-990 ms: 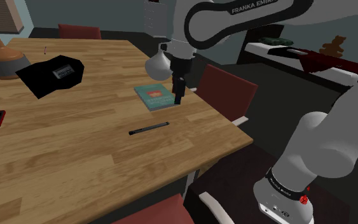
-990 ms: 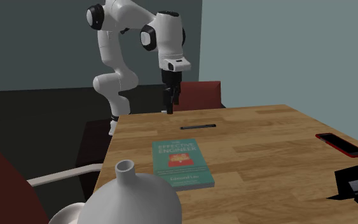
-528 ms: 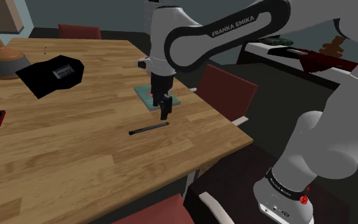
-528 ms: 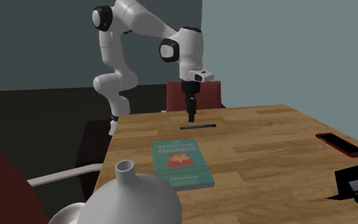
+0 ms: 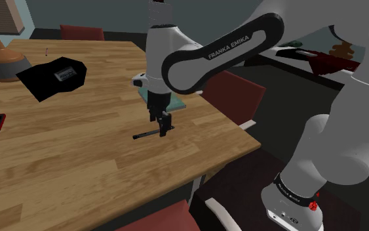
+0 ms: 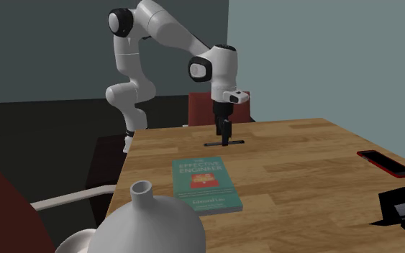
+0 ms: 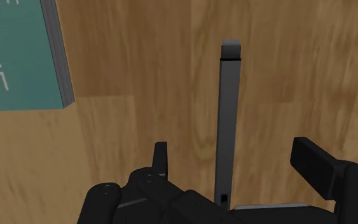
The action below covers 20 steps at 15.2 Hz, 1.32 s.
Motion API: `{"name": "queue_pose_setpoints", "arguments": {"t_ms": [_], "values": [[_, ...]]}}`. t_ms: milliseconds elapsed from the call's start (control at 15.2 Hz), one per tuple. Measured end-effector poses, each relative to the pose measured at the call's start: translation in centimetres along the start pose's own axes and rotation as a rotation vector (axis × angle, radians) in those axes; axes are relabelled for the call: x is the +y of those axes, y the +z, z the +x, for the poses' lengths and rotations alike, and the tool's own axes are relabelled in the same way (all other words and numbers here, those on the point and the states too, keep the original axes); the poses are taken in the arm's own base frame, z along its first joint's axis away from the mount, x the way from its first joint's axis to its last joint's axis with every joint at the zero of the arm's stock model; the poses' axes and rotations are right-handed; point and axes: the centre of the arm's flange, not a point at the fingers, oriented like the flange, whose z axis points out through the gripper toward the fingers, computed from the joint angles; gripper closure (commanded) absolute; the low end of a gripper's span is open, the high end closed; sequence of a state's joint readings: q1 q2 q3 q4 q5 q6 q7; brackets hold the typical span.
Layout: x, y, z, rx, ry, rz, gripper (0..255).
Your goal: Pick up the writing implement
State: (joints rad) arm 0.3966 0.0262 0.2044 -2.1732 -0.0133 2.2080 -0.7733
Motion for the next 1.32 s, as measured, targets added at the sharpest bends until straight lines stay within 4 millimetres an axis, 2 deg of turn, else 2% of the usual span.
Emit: {"name": "queue_pose_setpoints", "arguments": {"t_ms": [132, 198, 858, 1320], "values": [[-0.1, 1.0, 0.1, 0.0, 0.0, 0.0, 0], [-0.1, 1.3, 0.0, 0.0, 0.0, 0.0, 255], [-0.4, 1.0, 0.1, 0.003, -0.005, -0.003, 255], [-0.1, -1.6, 0.1, 0.001, -0.001, -0.001, 255]]}}
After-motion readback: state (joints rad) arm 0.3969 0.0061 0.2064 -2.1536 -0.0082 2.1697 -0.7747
